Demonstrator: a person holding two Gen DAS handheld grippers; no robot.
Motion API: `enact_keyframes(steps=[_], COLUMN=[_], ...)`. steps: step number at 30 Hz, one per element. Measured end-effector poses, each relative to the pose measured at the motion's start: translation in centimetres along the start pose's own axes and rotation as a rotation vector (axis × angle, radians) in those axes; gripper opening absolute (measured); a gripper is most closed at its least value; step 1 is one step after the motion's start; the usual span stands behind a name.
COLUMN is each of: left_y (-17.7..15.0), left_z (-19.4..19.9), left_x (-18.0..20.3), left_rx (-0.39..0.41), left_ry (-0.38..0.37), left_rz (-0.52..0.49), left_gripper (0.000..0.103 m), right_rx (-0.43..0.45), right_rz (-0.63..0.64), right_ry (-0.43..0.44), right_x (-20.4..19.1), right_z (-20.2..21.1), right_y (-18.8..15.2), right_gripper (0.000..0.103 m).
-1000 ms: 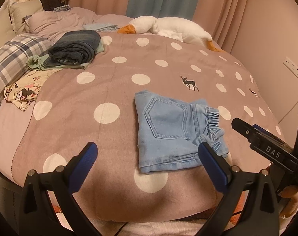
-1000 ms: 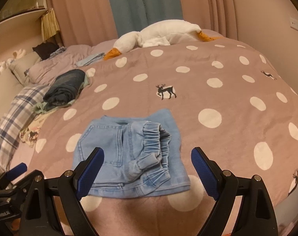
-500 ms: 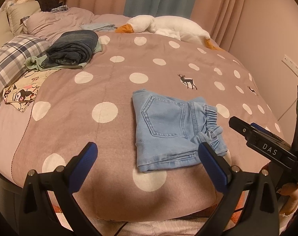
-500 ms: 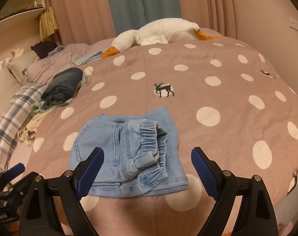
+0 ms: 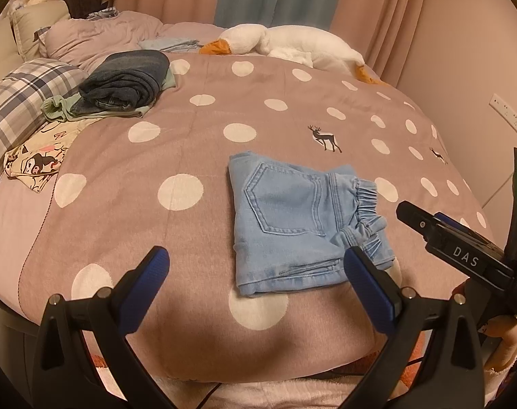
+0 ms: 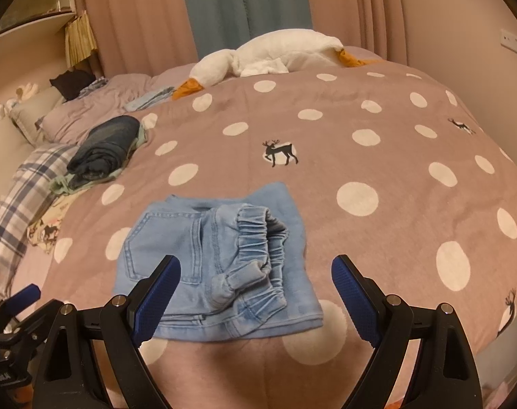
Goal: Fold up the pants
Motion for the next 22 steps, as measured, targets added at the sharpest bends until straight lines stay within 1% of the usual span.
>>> enact_keyframes(steps=[22], left_y=[0.18], left_z=[0.14], left_x=[0.11], left_rx=[0.005], left_ry=[-0.001], left_rz=[-0.017], left_gripper=[0.102], right_rx=[-0.003], right_rz=[-0.002], right_ry=[-0.007], right_x=[0.16], right_z=[-0.18], right_y=[-0.08], right_gripper=[0.09])
Point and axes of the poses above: each gripper's, at about its wrist camera, not at the fingertips, and z roughly against the way its jaws point, x to its right, y to its top, the point moved 7 cm from there along -z, roughly the way its jaws point, and after that the axes turned 4 degrees about -y, right-handed, at the moved point
